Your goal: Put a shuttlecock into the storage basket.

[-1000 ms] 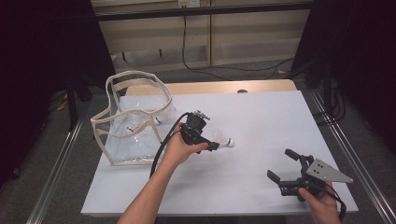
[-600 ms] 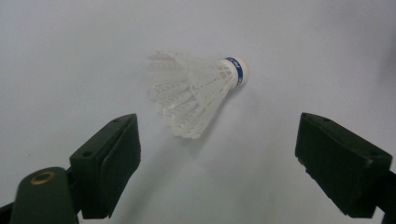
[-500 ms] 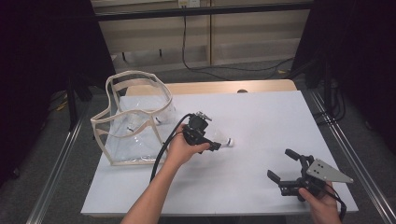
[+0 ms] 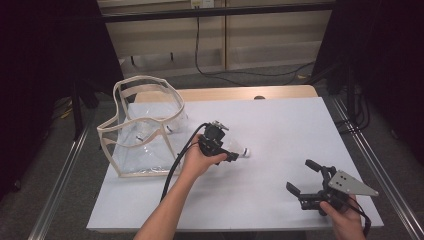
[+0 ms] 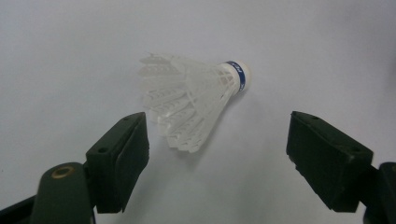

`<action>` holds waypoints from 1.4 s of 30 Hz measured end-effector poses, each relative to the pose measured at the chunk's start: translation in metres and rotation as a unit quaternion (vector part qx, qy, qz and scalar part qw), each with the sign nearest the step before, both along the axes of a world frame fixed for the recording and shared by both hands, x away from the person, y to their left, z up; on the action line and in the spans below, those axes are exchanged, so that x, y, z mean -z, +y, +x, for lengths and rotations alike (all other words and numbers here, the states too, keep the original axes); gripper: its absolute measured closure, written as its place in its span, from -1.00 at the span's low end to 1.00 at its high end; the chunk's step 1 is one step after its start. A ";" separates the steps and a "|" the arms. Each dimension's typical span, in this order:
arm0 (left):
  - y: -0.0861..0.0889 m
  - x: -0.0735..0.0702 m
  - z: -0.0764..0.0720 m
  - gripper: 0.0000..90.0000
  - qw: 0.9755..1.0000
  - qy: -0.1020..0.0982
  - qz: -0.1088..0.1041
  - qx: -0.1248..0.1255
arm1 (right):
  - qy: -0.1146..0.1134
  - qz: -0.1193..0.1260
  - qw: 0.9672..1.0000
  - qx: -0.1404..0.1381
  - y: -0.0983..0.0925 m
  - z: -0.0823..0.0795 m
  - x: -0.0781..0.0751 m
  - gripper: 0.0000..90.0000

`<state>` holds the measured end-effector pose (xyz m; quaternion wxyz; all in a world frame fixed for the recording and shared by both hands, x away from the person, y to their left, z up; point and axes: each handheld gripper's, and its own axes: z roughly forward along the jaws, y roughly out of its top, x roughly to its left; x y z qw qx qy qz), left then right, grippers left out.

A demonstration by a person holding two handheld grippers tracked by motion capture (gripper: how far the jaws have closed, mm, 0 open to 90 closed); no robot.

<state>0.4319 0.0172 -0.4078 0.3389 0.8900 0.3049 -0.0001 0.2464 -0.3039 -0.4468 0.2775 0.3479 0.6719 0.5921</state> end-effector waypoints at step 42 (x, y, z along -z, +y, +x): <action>-0.015 0.023 0.010 0.16 1.000 0.010 -0.020 0.008 | 0.000 0.002 1.000 0.002 -0.003 0.001 0.000 -0.98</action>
